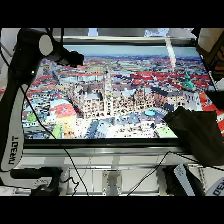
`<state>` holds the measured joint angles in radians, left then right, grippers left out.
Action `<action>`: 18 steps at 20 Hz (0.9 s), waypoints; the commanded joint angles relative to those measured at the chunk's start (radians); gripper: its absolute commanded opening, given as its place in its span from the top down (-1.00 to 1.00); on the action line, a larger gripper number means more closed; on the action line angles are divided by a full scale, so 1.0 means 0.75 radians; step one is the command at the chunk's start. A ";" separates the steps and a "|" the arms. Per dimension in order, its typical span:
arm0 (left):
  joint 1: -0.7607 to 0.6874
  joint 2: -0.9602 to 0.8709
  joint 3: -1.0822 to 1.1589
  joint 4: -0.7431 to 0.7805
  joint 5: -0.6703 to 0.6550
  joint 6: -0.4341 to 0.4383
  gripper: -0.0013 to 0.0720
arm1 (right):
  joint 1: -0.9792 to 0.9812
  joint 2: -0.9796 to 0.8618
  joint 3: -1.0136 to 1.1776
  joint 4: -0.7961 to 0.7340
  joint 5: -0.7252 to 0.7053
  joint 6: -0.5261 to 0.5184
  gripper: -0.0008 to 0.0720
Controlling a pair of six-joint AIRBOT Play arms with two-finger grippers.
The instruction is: Fold the shirts.
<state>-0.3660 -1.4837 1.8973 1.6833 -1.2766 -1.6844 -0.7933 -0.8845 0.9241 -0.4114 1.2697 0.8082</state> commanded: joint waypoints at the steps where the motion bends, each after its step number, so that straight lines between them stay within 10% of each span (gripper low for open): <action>1: -0.012 0.050 0.001 -0.018 -0.104 0.012 0.16 | 0.521 0.008 -0.003 0.096 -0.189 -0.373 -0.02; 5: -0.037 0.207 -0.004 -0.005 -0.345 0.067 0.17 | 1.124 0.007 -0.131 -0.521 -0.631 -0.069 0.00; 8: -0.082 0.401 -0.151 0.001 -0.357 0.060 0.39 | 1.294 0.006 -0.176 -0.601 -0.867 0.183 0.00; 18: -0.087 1.090 -1.128 0.055 -0.129 -0.404 0.39 | 1.301 0.005 -0.176 -0.584 -0.716 0.390 0.00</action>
<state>-0.4305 -0.7502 1.1751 1.7176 -1.4029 -1.9018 0.1745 -0.8803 0.7925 -0.8474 0.7269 1.0748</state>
